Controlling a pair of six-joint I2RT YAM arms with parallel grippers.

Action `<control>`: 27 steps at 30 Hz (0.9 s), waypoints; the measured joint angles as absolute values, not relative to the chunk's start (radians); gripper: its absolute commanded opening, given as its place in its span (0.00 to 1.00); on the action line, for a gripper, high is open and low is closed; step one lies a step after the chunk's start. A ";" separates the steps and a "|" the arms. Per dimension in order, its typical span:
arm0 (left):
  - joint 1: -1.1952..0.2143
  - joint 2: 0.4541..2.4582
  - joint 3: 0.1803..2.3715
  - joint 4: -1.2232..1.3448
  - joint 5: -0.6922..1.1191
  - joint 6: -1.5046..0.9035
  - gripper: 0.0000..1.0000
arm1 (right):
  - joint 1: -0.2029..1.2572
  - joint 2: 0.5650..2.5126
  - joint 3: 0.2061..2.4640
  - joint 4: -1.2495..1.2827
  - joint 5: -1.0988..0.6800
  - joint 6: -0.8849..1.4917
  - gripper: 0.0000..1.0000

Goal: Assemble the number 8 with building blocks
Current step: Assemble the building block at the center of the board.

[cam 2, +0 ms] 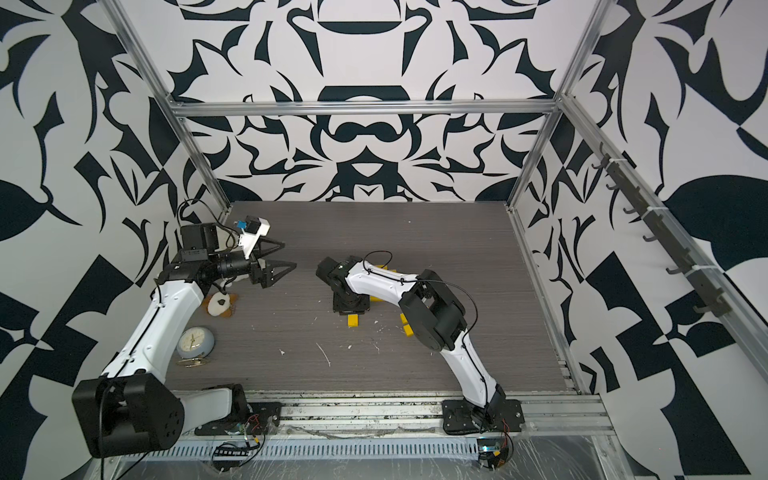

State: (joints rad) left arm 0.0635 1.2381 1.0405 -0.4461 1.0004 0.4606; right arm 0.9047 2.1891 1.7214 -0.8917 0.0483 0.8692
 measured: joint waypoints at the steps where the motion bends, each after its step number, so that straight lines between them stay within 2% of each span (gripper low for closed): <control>1: 0.064 1.238 1.040 -0.446 1.001 0.461 0.99 | 0.904 2.189 1.721 -0.893 0.049 0.867 0.42; 3: 0.064 1.238 1.040 -0.446 1.003 0.461 0.99 | 0.903 2.189 1.721 -0.895 0.049 0.869 0.48; 8: 0.064 1.238 1.040 -0.446 1.007 0.461 0.99 | 0.898 2.189 1.721 -0.897 0.049 0.873 0.49; 14: 0.064 1.238 1.040 -0.446 1.010 0.461 1.00 | 0.898 2.189 1.721 -0.897 0.049 0.875 0.37; 21: 0.064 1.238 1.040 -0.446 1.011 0.461 0.99 | 0.898 2.189 1.721 -0.897 0.049 0.873 0.27; 24: 0.064 1.238 1.040 -0.446 1.011 0.461 0.99 | 0.898 2.189 1.721 -0.897 0.049 0.873 0.28; 27: 0.064 1.238 1.040 -0.446 1.011 0.461 1.00 | 0.898 2.189 1.721 -0.897 0.050 0.874 0.34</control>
State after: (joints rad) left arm 0.0635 1.2381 1.0405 -0.4458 1.0111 0.4606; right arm 0.8982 2.1891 1.7214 -0.8974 0.0498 0.8738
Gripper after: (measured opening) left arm 0.994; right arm 0.302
